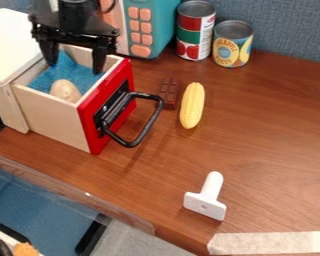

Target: Take the circular object out of the drawer

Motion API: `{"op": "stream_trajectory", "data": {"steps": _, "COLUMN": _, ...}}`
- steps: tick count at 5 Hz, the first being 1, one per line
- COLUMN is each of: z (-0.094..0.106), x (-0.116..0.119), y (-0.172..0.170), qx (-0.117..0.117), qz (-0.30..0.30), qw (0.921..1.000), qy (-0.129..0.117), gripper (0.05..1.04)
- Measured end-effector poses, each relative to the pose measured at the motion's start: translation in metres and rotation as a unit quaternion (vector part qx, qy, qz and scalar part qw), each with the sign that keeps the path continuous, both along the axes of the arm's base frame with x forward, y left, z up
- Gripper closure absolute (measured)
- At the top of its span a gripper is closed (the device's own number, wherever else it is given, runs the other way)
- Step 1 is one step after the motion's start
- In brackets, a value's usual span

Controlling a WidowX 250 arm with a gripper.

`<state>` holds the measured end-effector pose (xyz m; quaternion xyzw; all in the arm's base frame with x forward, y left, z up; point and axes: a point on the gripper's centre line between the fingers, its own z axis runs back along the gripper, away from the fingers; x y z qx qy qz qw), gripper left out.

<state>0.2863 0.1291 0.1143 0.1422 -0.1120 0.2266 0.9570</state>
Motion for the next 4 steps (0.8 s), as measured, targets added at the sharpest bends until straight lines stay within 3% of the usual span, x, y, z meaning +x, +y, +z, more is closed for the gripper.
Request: {"op": "stream_trajectory", "data": {"steps": 4, "z": -0.0152, "x": -0.0001, "y": 0.0081, "qx": 0.014, "qz": 0.033, "qw": 0.9993, "qy": -0.007, "gripper": 0.083}}
